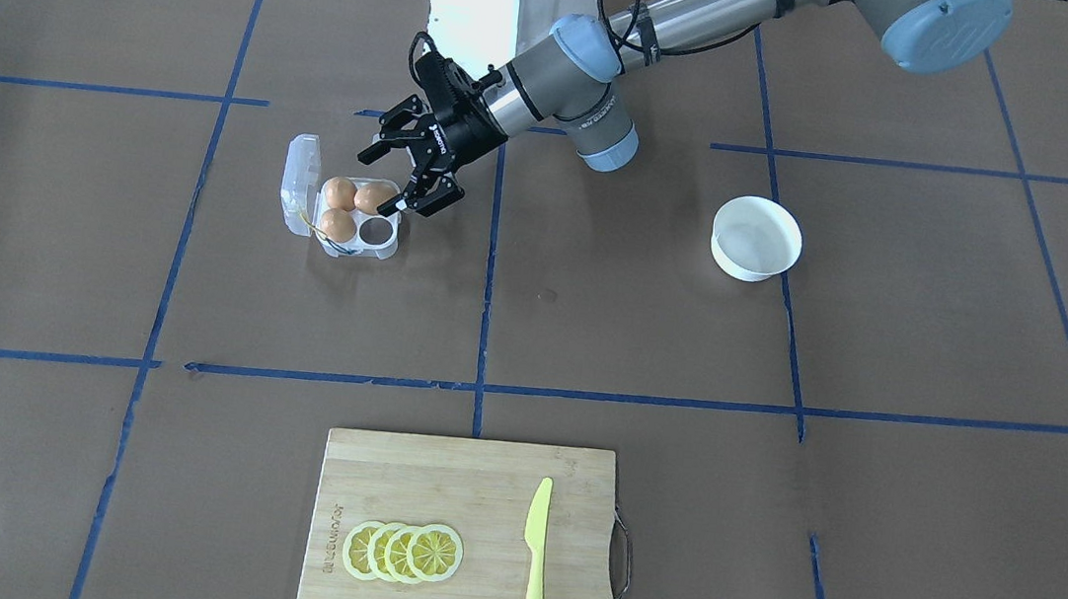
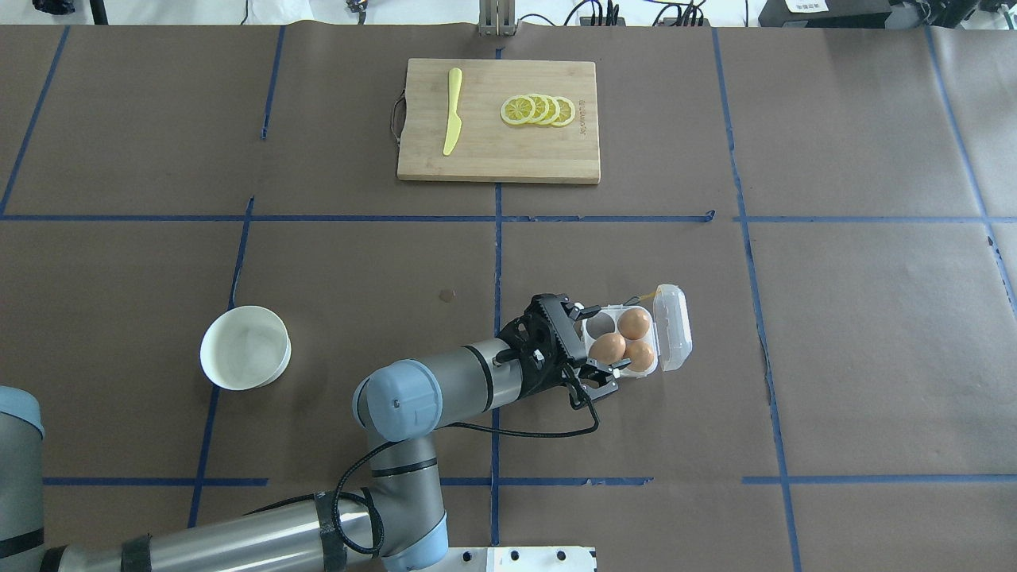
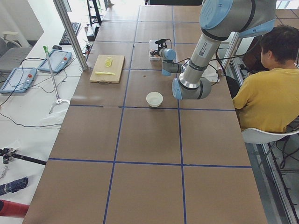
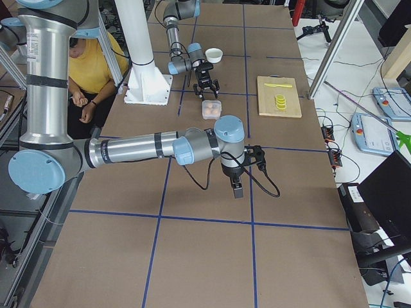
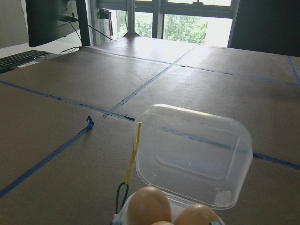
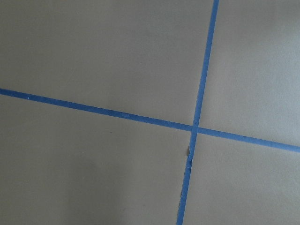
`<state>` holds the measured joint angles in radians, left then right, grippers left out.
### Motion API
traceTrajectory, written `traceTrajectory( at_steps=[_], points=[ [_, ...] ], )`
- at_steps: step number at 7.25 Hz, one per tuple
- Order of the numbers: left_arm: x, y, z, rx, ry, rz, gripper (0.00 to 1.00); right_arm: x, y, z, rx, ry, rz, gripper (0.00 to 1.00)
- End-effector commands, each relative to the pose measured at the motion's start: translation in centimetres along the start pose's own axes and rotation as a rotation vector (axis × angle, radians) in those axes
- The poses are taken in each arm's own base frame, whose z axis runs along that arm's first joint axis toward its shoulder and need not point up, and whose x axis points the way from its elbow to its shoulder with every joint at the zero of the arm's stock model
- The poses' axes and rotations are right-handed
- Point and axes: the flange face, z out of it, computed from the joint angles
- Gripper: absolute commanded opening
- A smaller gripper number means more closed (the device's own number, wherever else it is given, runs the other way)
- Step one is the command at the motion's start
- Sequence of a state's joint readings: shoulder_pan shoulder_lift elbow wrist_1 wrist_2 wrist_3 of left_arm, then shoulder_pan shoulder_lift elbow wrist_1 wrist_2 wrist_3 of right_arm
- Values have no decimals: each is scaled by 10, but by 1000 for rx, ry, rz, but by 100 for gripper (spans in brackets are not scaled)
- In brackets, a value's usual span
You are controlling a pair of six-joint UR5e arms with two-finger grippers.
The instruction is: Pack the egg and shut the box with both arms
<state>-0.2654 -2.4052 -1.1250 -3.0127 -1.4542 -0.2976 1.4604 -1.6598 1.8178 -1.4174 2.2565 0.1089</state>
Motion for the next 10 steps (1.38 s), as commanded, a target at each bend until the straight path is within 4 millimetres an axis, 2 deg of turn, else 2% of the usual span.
traceTrajectory(
  at_steps=[1, 2, 3, 4, 6, 7, 8, 9, 10],
  points=[
    [1, -5, -1, 7, 7, -4, 99, 0, 0, 0, 0, 0, 0, 100],
    [1, -7, -2, 10, 11, -5, 99, 0, 0, 0, 0, 0, 0, 100],
    [-5, -20, -6, 19, 29, -13, 99, 0, 0, 0, 0, 0, 0, 100],
    [-20, -37, -9, 2, 27, -31, 99, 0, 0, 0, -1, 0, 3, 100],
    [-68, -87, -29, -196, 0, -33, 99, 1, 1, 2, -4, -1, 6, 100],
    [-103, -110, -52, -323, -38, -48, 99, 2, 1, 2, -5, -3, 7, 100],
    [-151, -121, -94, -453, -65, -87, 100, 1, 0, 2, -5, -3, 5, 100],
    [-205, -122, -163, -549, -110, -140, 100, 1, 1, 2, -6, -3, 7, 100],
    [-276, -120, -238, -616, -203, -140, 100, 1, 1, 3, -7, -3, 21, 100]
  ],
)
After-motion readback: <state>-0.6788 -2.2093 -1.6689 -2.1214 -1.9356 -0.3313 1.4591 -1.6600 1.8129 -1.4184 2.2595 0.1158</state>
